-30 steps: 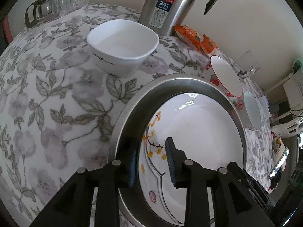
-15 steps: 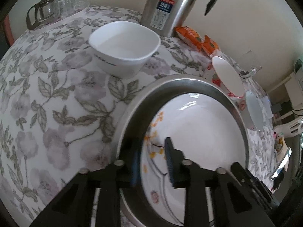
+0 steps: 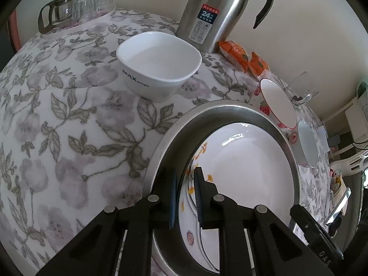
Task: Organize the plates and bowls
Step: 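Press the plate flat in the tray and open the left tool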
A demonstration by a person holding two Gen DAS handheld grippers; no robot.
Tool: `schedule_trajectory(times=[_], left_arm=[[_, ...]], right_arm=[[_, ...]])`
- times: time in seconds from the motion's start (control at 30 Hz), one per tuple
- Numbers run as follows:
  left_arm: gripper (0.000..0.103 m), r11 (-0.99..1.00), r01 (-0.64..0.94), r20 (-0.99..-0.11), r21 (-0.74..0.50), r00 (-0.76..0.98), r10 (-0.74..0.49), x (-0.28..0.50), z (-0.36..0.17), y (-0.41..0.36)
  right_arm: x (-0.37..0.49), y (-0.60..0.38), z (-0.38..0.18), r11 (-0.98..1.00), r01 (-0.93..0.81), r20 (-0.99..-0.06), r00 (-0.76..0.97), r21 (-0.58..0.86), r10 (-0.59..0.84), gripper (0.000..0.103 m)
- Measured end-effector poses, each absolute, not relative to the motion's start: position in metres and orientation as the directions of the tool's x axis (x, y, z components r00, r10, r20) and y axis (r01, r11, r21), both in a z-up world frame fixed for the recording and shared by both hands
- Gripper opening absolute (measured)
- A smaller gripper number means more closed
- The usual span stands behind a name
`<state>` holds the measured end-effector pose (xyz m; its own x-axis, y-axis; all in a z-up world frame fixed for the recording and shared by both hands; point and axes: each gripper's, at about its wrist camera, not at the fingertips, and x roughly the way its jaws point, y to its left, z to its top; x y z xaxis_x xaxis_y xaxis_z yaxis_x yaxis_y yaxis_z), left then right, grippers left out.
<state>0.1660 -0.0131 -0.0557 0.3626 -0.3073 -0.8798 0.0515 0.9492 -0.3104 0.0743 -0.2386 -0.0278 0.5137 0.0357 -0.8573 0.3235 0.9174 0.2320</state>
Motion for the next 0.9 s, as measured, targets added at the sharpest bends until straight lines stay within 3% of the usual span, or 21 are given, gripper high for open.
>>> schedule_trajectory(times=[0.6,0.63,0.67,0.7,0.73,0.83,0.9], left_arm=[[0.016,0.962,0.070,-0.881,-0.265,0.387,-0.271,0.160,-0.026,-0.014],[0.019,0.964,0.070,-0.883,-0.255,0.391,-0.262,0.160,-0.024,-0.014],[0.034,0.968,0.066,-0.885,-0.242,0.394,-0.248,0.159,-0.022,-0.014],[0.055,0.971,0.059,-0.887,-0.233,0.396,-0.237,0.159,-0.021,-0.013],[0.062,0.974,0.050,-0.890,-0.222,0.398,-0.224,0.158,-0.021,-0.012],[0.065,0.979,0.040,-0.898,-0.202,0.392,-0.202,0.157,-0.021,-0.010],[0.065,0.982,0.032,-0.904,-0.185,0.386,-0.183,0.157,-0.022,-0.009]], right_arm=[[0.068,-0.238,-0.012,0.915,0.320,-0.839,0.543,0.245,0.035,0.029],[0.067,-0.238,-0.011,0.917,0.320,-0.839,0.543,0.240,0.030,0.031],[0.067,-0.237,-0.011,0.918,0.322,-0.839,0.544,0.231,0.020,0.040],[0.067,-0.237,-0.010,0.919,0.324,-0.839,0.544,0.225,0.014,0.046],[0.066,-0.237,-0.010,0.920,0.325,-0.839,0.544,0.220,0.008,0.052],[0.067,-0.236,-0.009,0.924,0.319,-0.840,0.542,0.210,0.004,0.053],[0.067,-0.236,-0.008,0.927,0.319,-0.841,0.541,0.198,-0.007,0.061]])
